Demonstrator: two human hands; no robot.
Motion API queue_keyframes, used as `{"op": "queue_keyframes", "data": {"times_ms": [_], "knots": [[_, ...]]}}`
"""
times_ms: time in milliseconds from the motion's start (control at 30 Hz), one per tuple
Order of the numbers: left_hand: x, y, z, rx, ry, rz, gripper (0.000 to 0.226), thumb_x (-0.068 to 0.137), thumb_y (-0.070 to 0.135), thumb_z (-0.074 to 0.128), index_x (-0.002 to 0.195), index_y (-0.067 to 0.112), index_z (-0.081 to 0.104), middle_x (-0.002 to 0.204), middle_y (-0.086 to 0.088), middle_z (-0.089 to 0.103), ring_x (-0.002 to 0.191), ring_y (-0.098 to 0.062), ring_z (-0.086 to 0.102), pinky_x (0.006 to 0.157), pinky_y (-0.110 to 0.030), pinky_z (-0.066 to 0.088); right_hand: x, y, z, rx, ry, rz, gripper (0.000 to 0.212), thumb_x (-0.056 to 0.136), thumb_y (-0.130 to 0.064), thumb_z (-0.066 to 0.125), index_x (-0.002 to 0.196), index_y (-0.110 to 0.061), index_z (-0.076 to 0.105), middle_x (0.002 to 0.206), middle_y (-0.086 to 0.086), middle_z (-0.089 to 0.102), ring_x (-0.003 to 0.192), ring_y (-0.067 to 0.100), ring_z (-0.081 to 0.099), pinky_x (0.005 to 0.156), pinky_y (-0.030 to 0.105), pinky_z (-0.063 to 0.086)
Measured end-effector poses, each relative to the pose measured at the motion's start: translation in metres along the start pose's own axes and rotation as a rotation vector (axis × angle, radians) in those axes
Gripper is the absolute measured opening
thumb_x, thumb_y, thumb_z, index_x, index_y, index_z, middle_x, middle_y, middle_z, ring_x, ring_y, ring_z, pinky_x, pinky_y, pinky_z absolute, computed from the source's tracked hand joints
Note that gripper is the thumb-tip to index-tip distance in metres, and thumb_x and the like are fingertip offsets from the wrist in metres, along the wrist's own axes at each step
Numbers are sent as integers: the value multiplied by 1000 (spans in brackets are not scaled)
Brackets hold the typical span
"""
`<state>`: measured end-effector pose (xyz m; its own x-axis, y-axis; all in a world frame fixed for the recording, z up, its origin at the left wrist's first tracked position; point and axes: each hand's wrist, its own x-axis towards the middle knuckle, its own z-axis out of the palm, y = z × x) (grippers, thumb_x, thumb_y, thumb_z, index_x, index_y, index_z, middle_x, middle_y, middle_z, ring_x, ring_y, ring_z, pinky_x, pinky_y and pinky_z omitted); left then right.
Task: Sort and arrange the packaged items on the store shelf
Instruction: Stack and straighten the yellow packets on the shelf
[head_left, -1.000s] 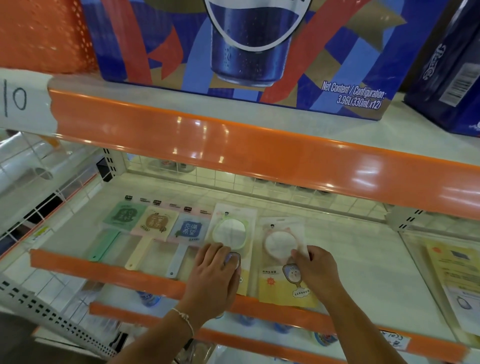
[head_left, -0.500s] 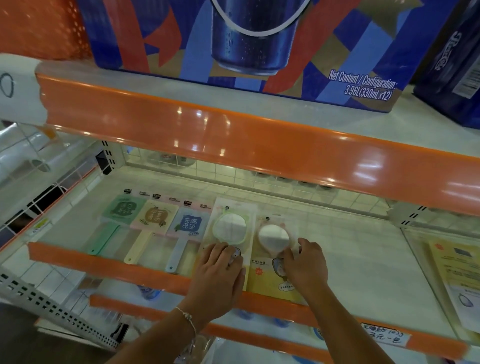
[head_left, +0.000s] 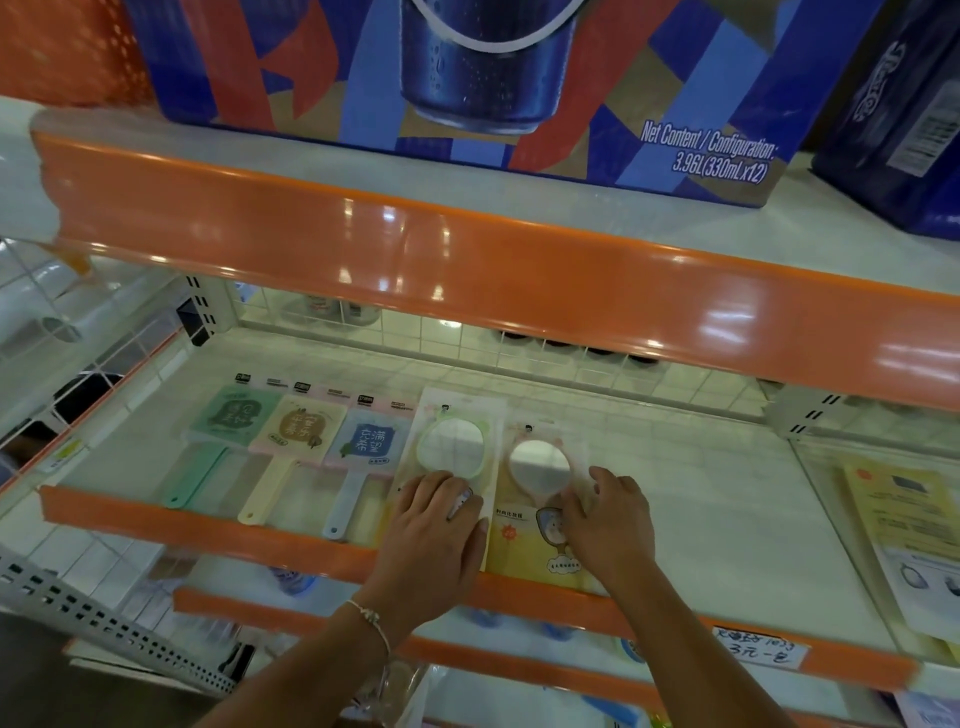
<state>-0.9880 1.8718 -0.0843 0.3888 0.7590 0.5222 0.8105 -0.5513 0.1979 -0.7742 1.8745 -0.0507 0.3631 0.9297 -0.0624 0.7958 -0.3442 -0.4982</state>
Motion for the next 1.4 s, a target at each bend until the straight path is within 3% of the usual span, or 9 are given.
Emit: {"op": "queue_keyframes", "data": {"times_ms": [167,267,400,633,833,967,1100,1200,1400], "knots": [[4,5,0,-18,0,-28,28,92,32,48,98,14,69,107,-5,63,106,-27,56,94,-42,43,-14,-5,-9,-101,-6,-146,42,88,-37,62,124,-16,61,124,6,59,116,25,46,96,31,36],[7,13,1,-43,4,-16,30,92,32,46,98,13,69,107,-6,63,106,-27,56,93,-41,42,-15,2,-3,-120,-15,-170,50,77,-56,54,117,-28,63,118,-1,61,112,23,48,88,28,35],[14,29,3,-62,6,-12,29,92,31,46,96,13,68,107,-7,63,106,-28,55,92,-41,42,-17,8,-5,-172,-42,-184,60,72,-70,49,119,-34,60,127,-4,56,120,23,45,96,36,37],[33,67,7,-98,-4,-82,29,91,31,45,97,14,68,108,-5,62,107,-25,55,91,-40,42,-16,22,-12,-105,-95,-184,64,80,-67,54,135,-35,49,145,-4,42,133,23,32,106,39,30],[55,114,13,-128,-12,-83,31,92,31,44,101,12,67,108,-5,61,106,-25,54,91,-40,44,-11,68,-42,62,74,-199,59,86,-60,51,130,-22,59,135,2,56,126,25,44,103,39,38],[81,163,34,-149,-44,-93,36,93,32,42,108,9,66,110,-6,60,107,-25,54,92,-40,44,-2,122,-79,78,154,-154,46,90,-51,58,123,-19,65,129,2,60,123,27,48,101,39,40],[109,230,61,-207,-128,-101,47,92,38,36,112,6,64,113,-10,61,109,-29,54,92,-43,45,12,184,-118,87,217,-73,51,87,-56,50,119,-20,66,123,3,65,119,27,53,102,40,43],[127,278,77,-230,-208,-65,55,92,42,29,122,8,59,122,-9,59,117,-28,50,98,-40,40,18,229,-148,93,261,39,46,88,-47,61,122,-15,65,123,12,63,118,34,53,102,43,43],[146,340,96,-257,-278,45,59,91,44,23,128,10,53,125,-6,55,118,-24,47,100,-37,38,23,302,-191,-47,257,292,67,80,-57,67,133,-20,54,126,15,61,117,36,52,101,40,39]]}}
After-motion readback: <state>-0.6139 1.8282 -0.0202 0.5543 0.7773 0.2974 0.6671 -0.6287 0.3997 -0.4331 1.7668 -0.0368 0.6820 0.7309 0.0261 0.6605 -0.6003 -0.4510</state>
